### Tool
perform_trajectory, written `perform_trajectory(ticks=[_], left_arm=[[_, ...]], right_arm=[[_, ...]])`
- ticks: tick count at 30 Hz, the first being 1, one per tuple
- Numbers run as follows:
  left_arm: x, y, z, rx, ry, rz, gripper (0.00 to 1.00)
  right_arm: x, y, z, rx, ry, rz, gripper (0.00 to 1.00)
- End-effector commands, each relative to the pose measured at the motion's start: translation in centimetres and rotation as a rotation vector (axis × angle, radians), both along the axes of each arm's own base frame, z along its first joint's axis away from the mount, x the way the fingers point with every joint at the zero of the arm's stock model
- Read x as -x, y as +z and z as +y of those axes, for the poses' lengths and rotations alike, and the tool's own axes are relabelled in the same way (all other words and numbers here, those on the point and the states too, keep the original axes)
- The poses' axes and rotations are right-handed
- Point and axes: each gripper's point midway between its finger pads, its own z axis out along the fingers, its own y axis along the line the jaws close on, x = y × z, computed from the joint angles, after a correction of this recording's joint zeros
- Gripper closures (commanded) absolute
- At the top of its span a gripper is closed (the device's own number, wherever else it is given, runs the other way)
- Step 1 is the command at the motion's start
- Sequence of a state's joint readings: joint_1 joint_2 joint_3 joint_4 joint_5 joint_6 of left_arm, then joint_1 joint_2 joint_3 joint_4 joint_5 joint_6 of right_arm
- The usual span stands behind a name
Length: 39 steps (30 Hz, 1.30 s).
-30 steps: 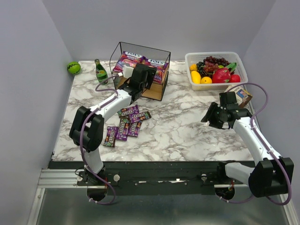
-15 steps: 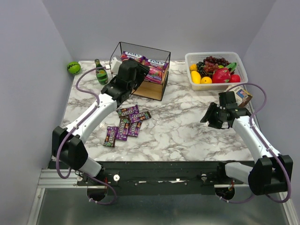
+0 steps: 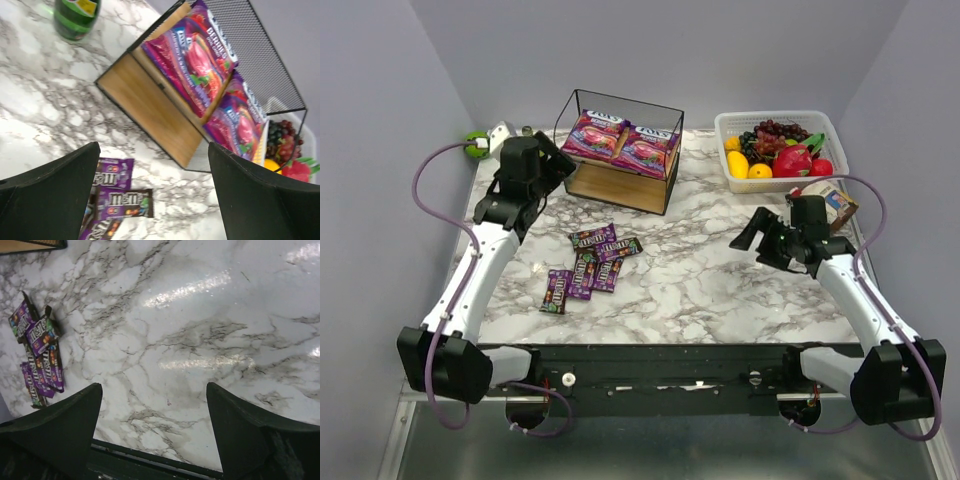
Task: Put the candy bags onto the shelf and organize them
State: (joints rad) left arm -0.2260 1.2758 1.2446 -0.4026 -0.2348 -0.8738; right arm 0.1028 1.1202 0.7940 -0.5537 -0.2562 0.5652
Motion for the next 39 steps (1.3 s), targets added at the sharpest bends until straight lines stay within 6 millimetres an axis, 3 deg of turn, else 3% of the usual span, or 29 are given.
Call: perform_trajectory(ticks=[1,2,4,8,11,16,19,22,24,31,36,39], left_arm=[[3.4,-2.4,2.5,-0.140,-0.080,0.085,0.01],[4.1,-4.0,2.9,-0.157,-0.091,0.125,0.01],[5.0,-5.4,3.9,-0.150,-0.083,0.167,0.01],[8.8,-11.4,6.2,-0.118,-0.031,0.397,0.01],[11.2,-14.9,6.4,-0.097,-0.043,0.507,0.03],[13.1,-19.2,7.2,-0.039,-0.022,0.579,0.13],[13.1,-21.7,6.9,0.009,-0.049,0.604,0.21],[11.8,-23.2,6.1,0.047,-0.099,0.618,0.28],[10.5,-23.1,5.9,0.055,-0.117,0.606,0.32],[7.4,-25.6,5.2,0.103,-0.128,0.633,0.40],[5.9,-25.8,1.9,0.128,-0.210,0.631,0.44],[5.9,-26.5,-1.0,0.128,-0.266,0.668,0.45]], right_arm=[[-1.8,1.7,2.9,-0.125,0.123,-0.101,0.03],[-2.2,2.1,3.5,-0.147,0.145,-0.123,0.02],[-2.5,2.2,4.8,-0.181,0.168,-0.120,0.00],[-3.2,2.9,8.2,-0.240,0.238,-0.143,0.01],[-2.9,3.1,11.4,-0.255,0.309,-0.133,0.03],[-2.0,0.3,16.3,-0.226,0.374,-0.024,0.11],[-1.2,-1.3,18.9,-0.208,0.408,0.031,0.19],[-0.6,-1.8,20.7,-0.186,0.420,0.049,0.23],[-0.2,-1.7,21.4,-0.181,0.422,0.047,0.24],[0.0,-1.9,20.7,-0.125,0.436,0.030,0.23],[-0.1,-1.8,20.6,-0.092,0.468,0.027,0.23],[0.0,-1.8,20.3,-0.066,0.484,0.024,0.23]])
